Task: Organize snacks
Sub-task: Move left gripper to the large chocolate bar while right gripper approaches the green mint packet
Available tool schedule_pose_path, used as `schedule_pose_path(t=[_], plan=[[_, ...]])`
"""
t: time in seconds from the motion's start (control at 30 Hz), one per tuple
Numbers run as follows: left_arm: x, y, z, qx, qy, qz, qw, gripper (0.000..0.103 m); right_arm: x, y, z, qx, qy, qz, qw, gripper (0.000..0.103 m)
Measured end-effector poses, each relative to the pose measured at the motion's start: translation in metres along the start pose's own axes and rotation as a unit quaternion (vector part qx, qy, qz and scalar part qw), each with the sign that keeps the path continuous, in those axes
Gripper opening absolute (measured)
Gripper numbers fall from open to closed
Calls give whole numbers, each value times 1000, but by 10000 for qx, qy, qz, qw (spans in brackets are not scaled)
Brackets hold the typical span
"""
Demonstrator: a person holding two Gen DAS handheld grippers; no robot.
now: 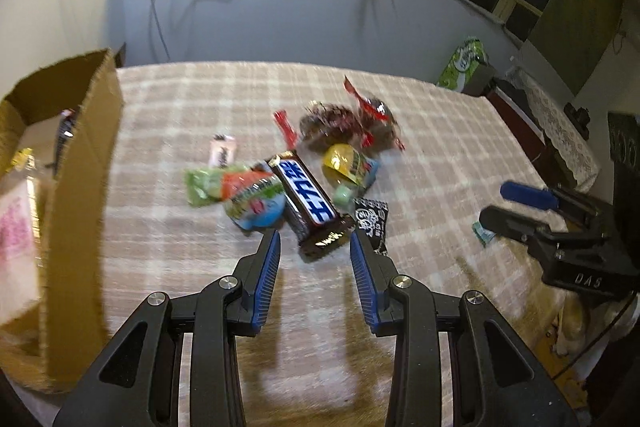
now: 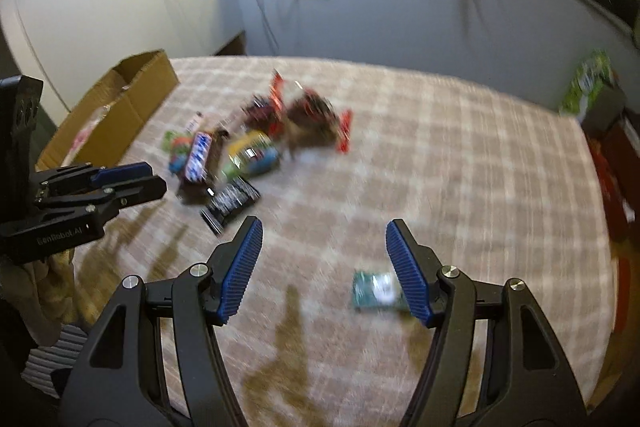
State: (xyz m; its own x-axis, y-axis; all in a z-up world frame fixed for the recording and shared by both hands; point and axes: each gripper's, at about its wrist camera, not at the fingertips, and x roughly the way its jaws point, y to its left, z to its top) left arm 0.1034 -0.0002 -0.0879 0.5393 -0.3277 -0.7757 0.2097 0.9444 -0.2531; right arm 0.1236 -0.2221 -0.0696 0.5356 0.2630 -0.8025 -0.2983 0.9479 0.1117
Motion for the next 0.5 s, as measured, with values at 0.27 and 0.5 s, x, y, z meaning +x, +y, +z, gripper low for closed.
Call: schedule_pose_path(t=[0.27, 0.5], plan=[[19, 1, 2, -52, 214, -56, 9997, 35, -3, -31, -38, 705, 408, 135, 9966, 60], [34, -4, 9, -50, 289, -38, 9996, 35, 9, -38, -38, 939, 506, 226, 9940, 56]])
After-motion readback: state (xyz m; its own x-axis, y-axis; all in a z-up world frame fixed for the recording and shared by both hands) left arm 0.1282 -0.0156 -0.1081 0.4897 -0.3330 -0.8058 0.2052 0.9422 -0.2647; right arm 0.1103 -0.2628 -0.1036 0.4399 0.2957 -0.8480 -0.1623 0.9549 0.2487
